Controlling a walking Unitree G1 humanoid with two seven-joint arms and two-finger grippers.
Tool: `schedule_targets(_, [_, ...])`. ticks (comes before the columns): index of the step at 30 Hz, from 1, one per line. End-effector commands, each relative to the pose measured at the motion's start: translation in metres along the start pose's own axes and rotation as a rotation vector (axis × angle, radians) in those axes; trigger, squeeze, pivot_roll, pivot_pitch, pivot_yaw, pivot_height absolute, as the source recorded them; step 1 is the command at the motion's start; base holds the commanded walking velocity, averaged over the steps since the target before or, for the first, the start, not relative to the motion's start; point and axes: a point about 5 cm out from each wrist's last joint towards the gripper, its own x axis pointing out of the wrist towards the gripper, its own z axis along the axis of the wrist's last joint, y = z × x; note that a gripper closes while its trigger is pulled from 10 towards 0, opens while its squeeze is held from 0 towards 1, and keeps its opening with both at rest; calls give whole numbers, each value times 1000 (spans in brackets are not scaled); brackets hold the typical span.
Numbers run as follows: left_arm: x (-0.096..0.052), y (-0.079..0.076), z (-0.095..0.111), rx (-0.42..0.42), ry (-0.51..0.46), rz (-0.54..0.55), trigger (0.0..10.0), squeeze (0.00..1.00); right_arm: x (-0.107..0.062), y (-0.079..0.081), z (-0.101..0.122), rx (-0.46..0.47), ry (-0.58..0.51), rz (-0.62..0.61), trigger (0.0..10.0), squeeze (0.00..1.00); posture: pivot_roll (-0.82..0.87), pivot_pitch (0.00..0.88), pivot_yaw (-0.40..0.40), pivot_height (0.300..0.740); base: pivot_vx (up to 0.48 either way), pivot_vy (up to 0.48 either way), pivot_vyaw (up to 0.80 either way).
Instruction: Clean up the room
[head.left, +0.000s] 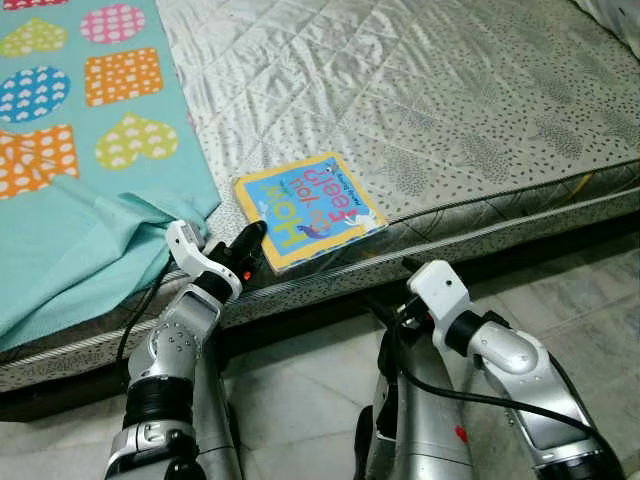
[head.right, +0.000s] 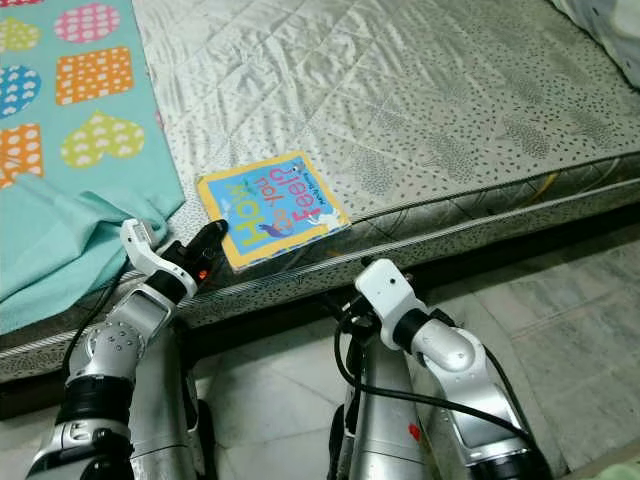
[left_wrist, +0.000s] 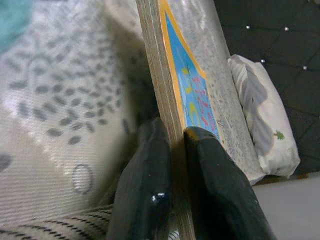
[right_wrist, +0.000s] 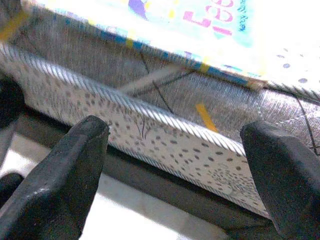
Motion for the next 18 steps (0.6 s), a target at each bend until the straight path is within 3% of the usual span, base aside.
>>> schedule_targets(1, [-6,4,1,81,-9,54,0,0,-3,-2,2,48,-11,-36,10000,0,14,209,-30,484,0,0,0])
schedule_targets(2, [-11,3,5,161,-32,86,0,0,1,-4,4,115,-30,-81,10000,0,28,206,-23,484,0,0,0])
schedule_targets(3, [-11,3,5,161,-32,86,0,0,1,-4,4,115,-30,-81,10000,0,28,206,-23,484,0,0,0])
schedule_targets(5, [-22,-6,13,334,-79,113,0,0,9,-7,11,253,-84,-169,10000,0,50,206,-11,484,0,0,0])
schedule_targets(8, [-31,-15,21,503,-129,117,0,0,15,-8,15,351,-130,-230,10000,0,65,205,-2,484,0,0,0])
schedule_targets(11, [-34,-18,24,562,-159,128,0,0,16,-8,15,391,-142,-250,10000,0,74,203,1,484,0,0,0])
schedule_targets(12, [-38,-23,28,629,-193,130,0,0,17,-6,15,429,-155,-266,10000,0,77,201,4,484,0,0,0])
schedule_targets(16, [-41,-27,30,675,-223,134,0,0,18,-4,16,457,-165,-275,10000,0,77,200,4,484,0,0,0])
schedule_targets(18, [-45,-38,38,762,-291,123,0,0,19,-1,21,481,-189,-278,10000,0,82,197,6,484,0,0,0])
